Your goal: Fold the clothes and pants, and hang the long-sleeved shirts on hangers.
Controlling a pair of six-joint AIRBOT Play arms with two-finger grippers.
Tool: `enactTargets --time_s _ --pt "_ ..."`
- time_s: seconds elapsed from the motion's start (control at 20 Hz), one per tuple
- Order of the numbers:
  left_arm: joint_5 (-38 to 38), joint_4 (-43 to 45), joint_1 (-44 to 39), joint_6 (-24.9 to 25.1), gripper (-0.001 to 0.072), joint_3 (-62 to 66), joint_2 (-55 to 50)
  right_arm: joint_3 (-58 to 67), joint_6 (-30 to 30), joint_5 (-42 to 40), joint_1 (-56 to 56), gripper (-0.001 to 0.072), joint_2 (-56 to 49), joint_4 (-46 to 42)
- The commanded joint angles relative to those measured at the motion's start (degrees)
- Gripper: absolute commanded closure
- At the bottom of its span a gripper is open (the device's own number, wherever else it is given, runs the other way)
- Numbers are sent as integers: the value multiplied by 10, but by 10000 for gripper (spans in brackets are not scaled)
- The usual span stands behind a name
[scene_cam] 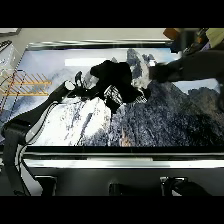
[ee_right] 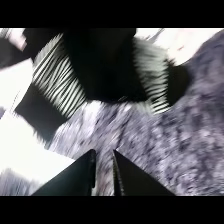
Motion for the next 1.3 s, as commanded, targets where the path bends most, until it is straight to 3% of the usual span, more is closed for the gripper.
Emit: enactTargets --time_s 0.0,0.05,0.1,0.15,0.2,0.25,0.3,0.4,0.45,0.7,1.05,1.25 --pt "-19 -8 5 2 685 21 0 0 269 59 -24 569 48 -272" --pt "-27 -8 8 2 685 28 0 0 333 51 -57 592 51 -337" --pt "-37 -8 12 2 684 36 0 0 354 47 -107 592 47 -344" --pt "-45 -8 16 2 684 42 0 0 348 45 -168 590 35 -298" --pt "-54 -8 18 2 685 46 0 -2 318 43 -243 555 13 -198" --pt "-60 -8 21 2 685 48 0 -8 260 44 -315 489 -14 -63" --pt "-69 -8 24 2 684 48 0 -20 167 44 -390 411 -49 116" --pt "-82 -8 27 2 684 48 0 -53 -6 28 -481 134 -121 409" --pt "-87 -8 27 2 685 48 0 -65 -64 9 -498 97 -158 487" --pt "-96 -8 27 2 684 48 0 -95 -158 21 -410 96 -307 517" --pt "-96 -8 27 2 684 48 0 -95 -155 190 -261 96 -424 518" --pt "-96 -7 27 2 684 48 0 -95 -146 224 -240 97 -446 520"
